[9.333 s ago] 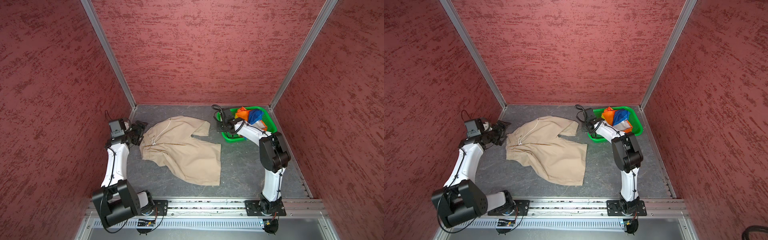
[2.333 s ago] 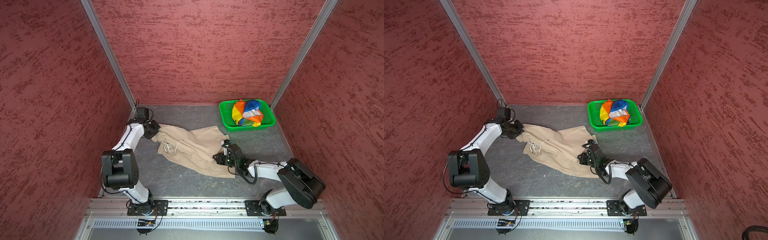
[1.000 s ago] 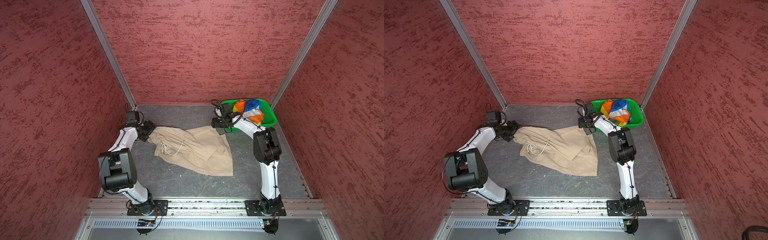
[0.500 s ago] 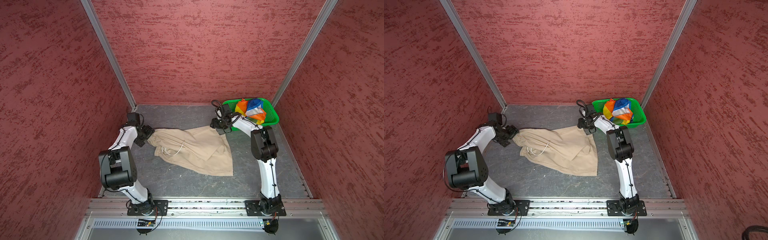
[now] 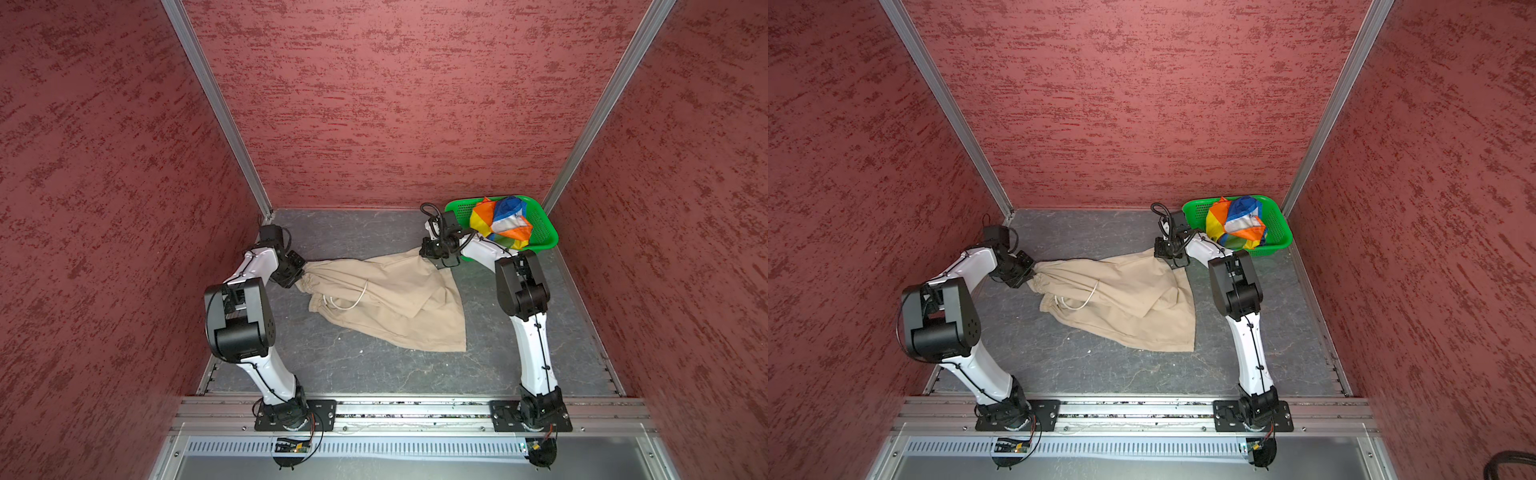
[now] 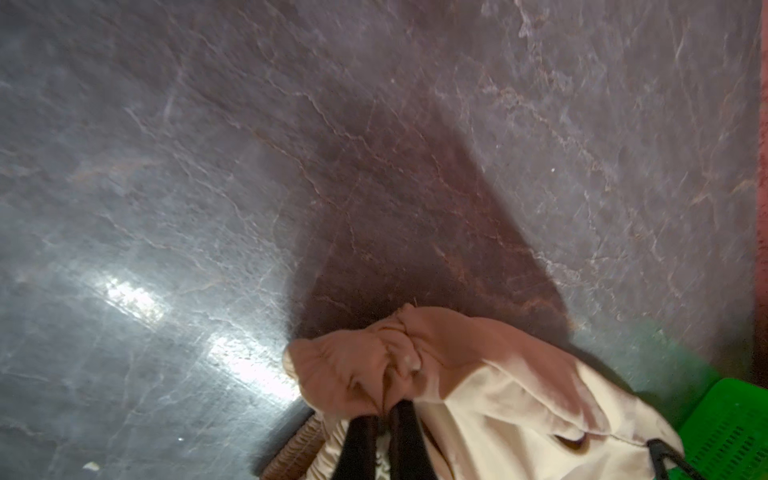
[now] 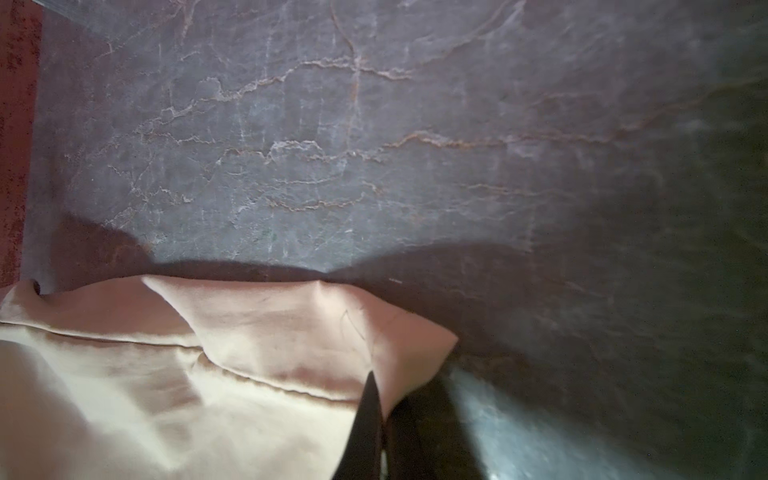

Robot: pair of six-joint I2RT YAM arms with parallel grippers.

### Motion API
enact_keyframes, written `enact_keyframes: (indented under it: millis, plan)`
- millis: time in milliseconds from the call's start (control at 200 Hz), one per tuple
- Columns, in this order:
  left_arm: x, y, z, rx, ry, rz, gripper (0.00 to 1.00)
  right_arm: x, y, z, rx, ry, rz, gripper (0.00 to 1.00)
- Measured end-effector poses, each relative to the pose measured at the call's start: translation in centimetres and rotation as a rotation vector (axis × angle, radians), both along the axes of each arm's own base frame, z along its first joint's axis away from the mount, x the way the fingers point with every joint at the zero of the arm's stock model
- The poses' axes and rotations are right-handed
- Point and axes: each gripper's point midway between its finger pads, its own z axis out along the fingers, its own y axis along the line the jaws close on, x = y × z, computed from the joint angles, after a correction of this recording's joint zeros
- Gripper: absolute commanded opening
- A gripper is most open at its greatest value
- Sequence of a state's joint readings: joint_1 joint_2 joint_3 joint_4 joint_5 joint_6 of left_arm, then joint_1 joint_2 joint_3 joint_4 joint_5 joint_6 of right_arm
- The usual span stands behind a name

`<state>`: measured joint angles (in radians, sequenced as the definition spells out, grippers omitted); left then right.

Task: Fold and stack the shorts
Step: 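Lift the shorts high between both grippers, stretching them apart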

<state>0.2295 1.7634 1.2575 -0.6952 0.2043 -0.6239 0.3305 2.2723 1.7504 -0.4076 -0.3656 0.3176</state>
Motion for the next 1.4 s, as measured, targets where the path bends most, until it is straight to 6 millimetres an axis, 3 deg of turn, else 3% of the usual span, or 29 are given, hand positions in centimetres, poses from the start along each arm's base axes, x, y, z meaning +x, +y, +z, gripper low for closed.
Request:
enact_keyframes:
  millis: [120, 210, 291, 356, 486, 641, 771, 967, 1122, 1277, 1337, 1398]
  plan:
    - [1.2, 0.1, 1.9, -0.002, -0.045, -0.005, 0.0, 0.0, -1.0, 4.6, 0.025, -0.083, -0.018, 0.0]
    - [2.0, -0.2, 4.1, -0.014, -0.09, -0.019, 0.0, 0.3, -2.1, 10.8, 0.056, -0.209, -0.043, 0.0]
    - [2.7, -0.7, 7.0, -0.032, -0.155, -0.037, 0.0, 0.2, -3.7, 17.6, 0.091, -0.351, -0.074, 0.0]
    - [3.2, -1.4, 10.5, -0.052, -0.236, -0.066, 0.0, -0.5, -4.8, 23.1, 0.12, -0.466, -0.094, 0.0]
    - [3.6, -2.8, 19.0, -0.068, -0.421, -0.126, 0.0, -3.5, -6.8, 31.3, 0.147, -0.65, -0.142, 0.0]
    - [3.3, -4.6, 29.0, -0.056, -0.624, -0.216, 0.0, -7.6, -9.6, 38.0, 0.139, -0.821, -0.228, 0.0]
    - [1.8, -7.0, 34.9, -0.052, -0.746, -0.291, 0.0, -11.1, -12.1, 43.2, 0.125, -0.962, -0.307, 0.0]
    - [-1.3, -11.3, 38.8, -0.071, -0.828, -0.395, 0.0, -15.7, -16.3, 48.6, 0.085, -1.115, -0.47, 0.0]
    - [-3.5, -15.4, 41.5, -0.106, -0.879, -0.491, 0.0, -17.8, -20.4, 51.6, -0.004, -1.171, -0.647, 0.0]
    - [-6.7, -19.3, 44.9, -0.117, -0.97, -0.579, 0.0, -20.3, -23.8, 57.4, -0.072, -1.245, -0.794, 0.0]
    - [-8.0, -20.4, 45.3, -0.118, -0.992, -0.602, 0.0, -21.2, -24.4, 60.3, -0.064, -1.282, -0.826, 0.0]
    - [-9.1, -20.8, 45.1, -0.123, -1.0, -0.607, 0.0, -21.0, -24.4, 61.9, -0.059, -1.291, -0.828, 0.0]
